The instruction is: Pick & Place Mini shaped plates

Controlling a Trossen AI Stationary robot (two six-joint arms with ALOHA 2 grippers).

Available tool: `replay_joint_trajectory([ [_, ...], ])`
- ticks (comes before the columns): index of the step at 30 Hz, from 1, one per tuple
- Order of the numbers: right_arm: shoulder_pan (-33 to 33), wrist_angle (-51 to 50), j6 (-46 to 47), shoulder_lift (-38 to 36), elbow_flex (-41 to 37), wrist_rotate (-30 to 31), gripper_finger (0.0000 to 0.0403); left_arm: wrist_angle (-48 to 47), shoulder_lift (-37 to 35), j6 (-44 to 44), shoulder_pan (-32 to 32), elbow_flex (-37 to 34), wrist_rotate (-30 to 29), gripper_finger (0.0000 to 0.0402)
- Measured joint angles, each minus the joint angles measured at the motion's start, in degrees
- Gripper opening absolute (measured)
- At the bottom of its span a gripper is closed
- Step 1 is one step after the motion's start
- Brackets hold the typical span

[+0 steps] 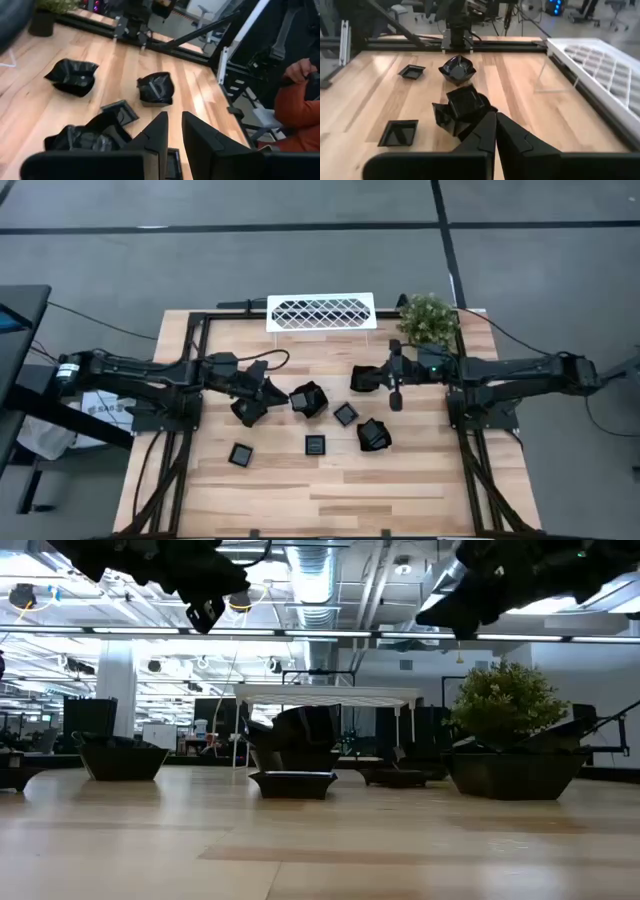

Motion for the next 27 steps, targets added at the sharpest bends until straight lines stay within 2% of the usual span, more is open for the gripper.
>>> replay_joint_trajectory([
  [6,0.0,6.1,-7.8,4.7,1.5,0.0,0.0006,0.1,0.9,-0.9,-2.6,0.0,-0.4,0.0057],
  [11,0.0,8.0,-8.2,7.3,1.5,0.0,0.0006,0.4,1.0,2.8,-2.6,0.0,-1.4,0.0057],
  [18,0.0,8.0,-8.2,9.1,1.5,0.0,0.0006,0.4,1.0,3.4,-2.6,0.0,-4.0,0.0057],
  [23,0.0,7.4,-7.9,9.2,1.5,0.0,0.0006,0.4,1.0,5.6,-2.6,0.0,-7.0,0.0057],
  [27,0.0,6.8,-6.8,9.2,1.5,0.0,0.0006,0.4,1.2,7.5,-2.6,0.0,-12.2,0.0057],
])
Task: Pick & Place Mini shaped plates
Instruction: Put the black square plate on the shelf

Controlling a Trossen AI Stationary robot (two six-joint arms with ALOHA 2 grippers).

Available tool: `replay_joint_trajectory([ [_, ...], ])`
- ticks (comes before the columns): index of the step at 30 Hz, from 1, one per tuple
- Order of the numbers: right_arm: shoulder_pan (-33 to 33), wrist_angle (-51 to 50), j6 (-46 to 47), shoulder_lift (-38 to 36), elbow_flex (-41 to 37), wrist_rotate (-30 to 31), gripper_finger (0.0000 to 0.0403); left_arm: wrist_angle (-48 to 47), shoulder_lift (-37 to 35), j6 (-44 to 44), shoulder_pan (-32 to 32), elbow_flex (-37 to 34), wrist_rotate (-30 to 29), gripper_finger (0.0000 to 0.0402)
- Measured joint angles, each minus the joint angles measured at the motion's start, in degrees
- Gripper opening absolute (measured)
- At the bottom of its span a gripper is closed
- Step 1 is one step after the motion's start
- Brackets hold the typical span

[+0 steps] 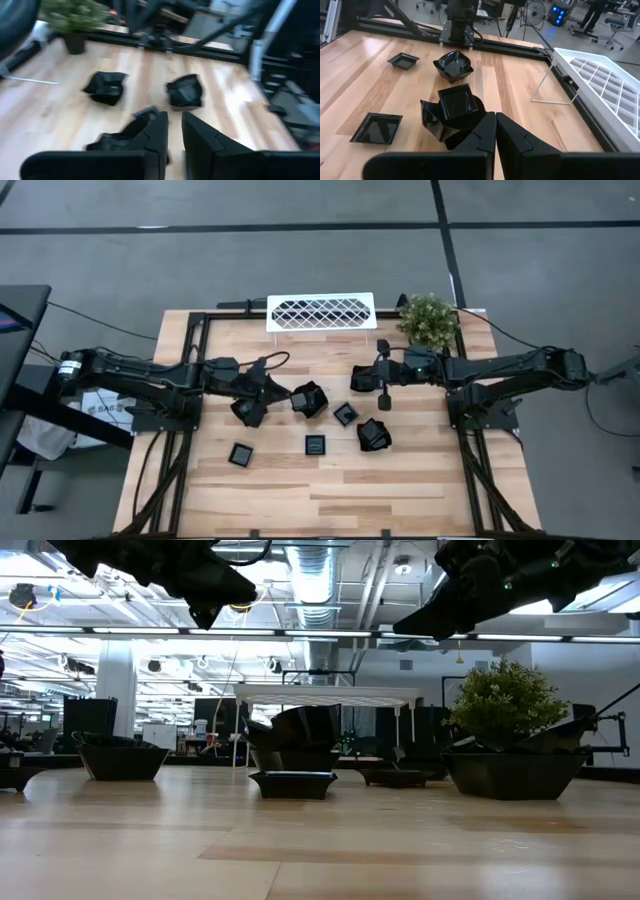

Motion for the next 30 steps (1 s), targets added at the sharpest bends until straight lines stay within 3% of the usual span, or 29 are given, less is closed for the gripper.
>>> replay_joint_trajectory([
  [6,0.0,-1.5,0.0,0.0,0.0,0.0,0.0006,-2.5,4.3,-5.4,1.0,0.0,-9.2,0.0057],
  [15,0.0,-1.5,0.2,0.0,0.0,0.0,0.0006,-2.7,10.9,-7.2,3.8,-0.1,-8.4,0.0057],
  [25,0.0,-1.5,0.2,0.0,0.0,0.0,0.0006,-1.7,11.7,-7.4,3.8,-0.1,-10.0,0.0058],
  [30,0.0,-1.5,0.2,0.0,0.0,0.0,0.0006,-1.9,11.7,-7.5,3.8,-0.1,-11.2,0.0079],
])
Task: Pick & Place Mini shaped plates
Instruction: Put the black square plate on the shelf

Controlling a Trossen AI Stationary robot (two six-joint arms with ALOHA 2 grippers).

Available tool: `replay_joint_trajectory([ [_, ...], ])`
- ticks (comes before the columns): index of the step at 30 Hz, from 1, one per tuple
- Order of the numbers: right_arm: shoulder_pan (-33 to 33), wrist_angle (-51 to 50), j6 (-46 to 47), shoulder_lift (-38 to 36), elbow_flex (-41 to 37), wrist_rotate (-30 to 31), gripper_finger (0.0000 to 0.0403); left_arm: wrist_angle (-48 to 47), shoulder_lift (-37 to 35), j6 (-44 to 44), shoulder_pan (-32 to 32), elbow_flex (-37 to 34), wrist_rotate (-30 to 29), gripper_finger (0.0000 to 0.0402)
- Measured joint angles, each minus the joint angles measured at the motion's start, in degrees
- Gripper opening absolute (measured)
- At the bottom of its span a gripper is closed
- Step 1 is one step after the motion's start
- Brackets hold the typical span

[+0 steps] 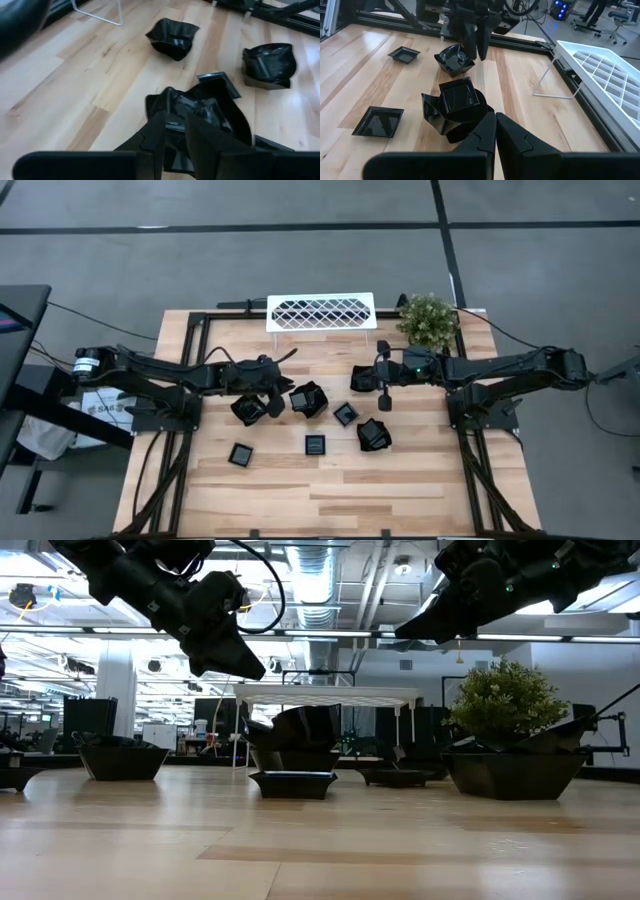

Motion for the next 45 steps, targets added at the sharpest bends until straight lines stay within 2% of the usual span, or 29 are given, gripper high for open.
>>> replay_joint_trajectory([
  [5,0.0,0.0,0.0,0.0,0.0,0.0,0.0006,-0.2,0.0,-2.4,0.0,-1.3,-4.7,0.0104],
  [16,0.0,0.0,1.9,0.0,0.0,0.0,0.0006,-0.1,0.0,-10.4,-0.3,-2.9,-1.3,0.0110],
  [23,0.0,0.0,2.0,0.0,0.0,0.0,0.0006,-0.5,0.0,-8.5,-0.3,-2.9,-1.0,0.0110],
  [30,0.0,0.0,2.0,0.0,0.0,0.0,0.0006,-0.7,0.0,-5.8,-0.3,-3.0,1.0,0.0127],
  [37,0.0,0.0,2.0,0.0,0.0,0.0,0.0006,-0.6,0.0,-6.1,-0.3,-5.8,1.0,0.0128],
  [45,0.0,0.0,2.0,0.0,0.0,0.0,0.0006,3.5,0.0,-8.6,-0.3,-6.0,1.9,0.0129],
])
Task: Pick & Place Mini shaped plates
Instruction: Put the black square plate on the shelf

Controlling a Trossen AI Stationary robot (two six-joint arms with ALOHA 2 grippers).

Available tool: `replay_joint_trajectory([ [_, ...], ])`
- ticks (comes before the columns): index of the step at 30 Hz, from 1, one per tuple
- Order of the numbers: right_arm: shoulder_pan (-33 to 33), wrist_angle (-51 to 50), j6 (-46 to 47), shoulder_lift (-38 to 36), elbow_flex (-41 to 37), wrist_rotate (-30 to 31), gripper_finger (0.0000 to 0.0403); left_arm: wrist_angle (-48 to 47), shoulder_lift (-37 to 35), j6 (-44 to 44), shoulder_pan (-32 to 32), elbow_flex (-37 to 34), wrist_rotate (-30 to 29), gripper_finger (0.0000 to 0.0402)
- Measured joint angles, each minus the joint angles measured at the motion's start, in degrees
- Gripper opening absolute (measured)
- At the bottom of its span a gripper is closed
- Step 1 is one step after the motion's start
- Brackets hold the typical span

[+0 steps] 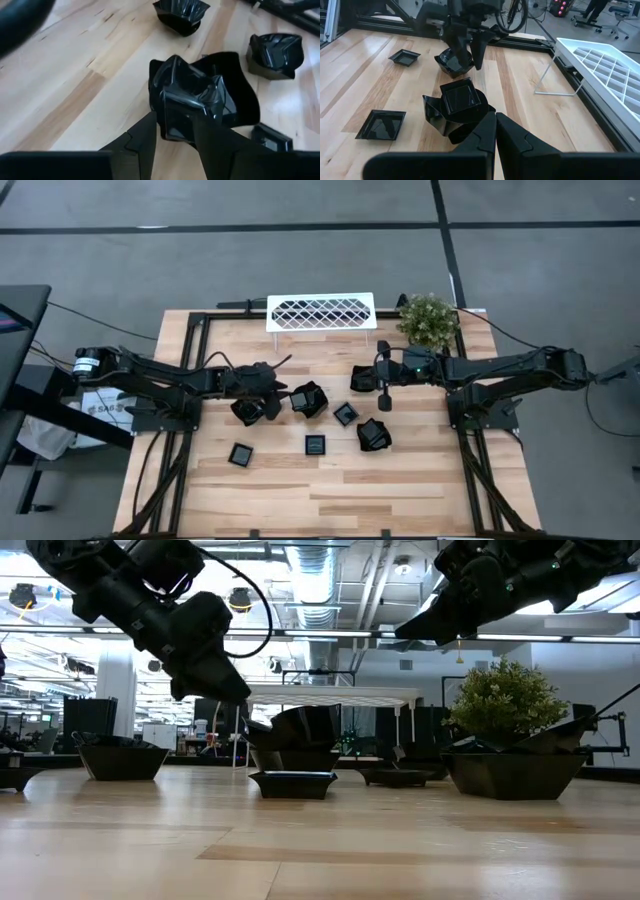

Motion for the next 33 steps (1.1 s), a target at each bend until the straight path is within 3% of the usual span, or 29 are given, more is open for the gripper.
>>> replay_joint_trajectory([
  [15,0.0,0.0,0.0,0.0,0.0,0.0,0.0006,0.8,0.5,-0.8,0.0,0.0,-1.9,0.0179],
  [25,0.0,0.0,0.0,0.0,0.0,0.0,0.0006,2.1,7.9,0.1,0.5,3.4,-0.2,0.0178],
  [33,0.0,-0.6,0.0,0.0,0.0,0.0,0.0006,1.8,8.4,-0.2,1.2,3.5,0.4,0.0175],
])
